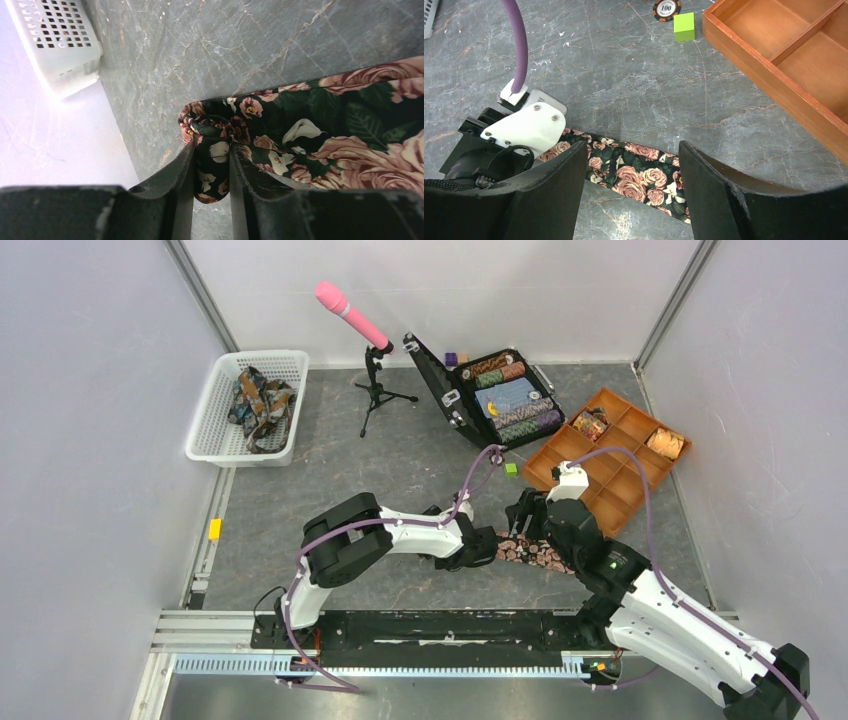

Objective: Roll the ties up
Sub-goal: Roll the tie at the center of the board.

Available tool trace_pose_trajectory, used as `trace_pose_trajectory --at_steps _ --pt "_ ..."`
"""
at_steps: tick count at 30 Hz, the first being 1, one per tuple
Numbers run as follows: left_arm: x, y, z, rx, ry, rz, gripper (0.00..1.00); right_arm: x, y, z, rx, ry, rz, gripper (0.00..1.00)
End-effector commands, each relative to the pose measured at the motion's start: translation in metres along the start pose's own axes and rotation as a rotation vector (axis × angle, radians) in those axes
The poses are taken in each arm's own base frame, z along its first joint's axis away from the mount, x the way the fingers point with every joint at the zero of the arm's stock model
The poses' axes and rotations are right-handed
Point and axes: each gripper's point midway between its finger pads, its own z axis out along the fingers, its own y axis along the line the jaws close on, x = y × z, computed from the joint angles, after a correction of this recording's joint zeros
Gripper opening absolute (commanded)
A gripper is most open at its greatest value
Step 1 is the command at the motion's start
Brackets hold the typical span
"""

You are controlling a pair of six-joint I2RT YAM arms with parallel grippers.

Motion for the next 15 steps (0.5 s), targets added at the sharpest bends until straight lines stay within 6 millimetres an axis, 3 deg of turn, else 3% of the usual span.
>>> trace_pose_trajectory --at_steps 1,15 --pt "-0.013 -0.017 -0.009 0.090 -0.019 -0.103 0.34 -0.023 0.009 -0.004 -0.017 -0.055 0.018 0.73" --pt "-0.024 -0.029 -0.020 0.211 -0.037 -0.135 0.40 -0.020 0.010 -0.004 -0.025 -0.046 0.025 0.74"
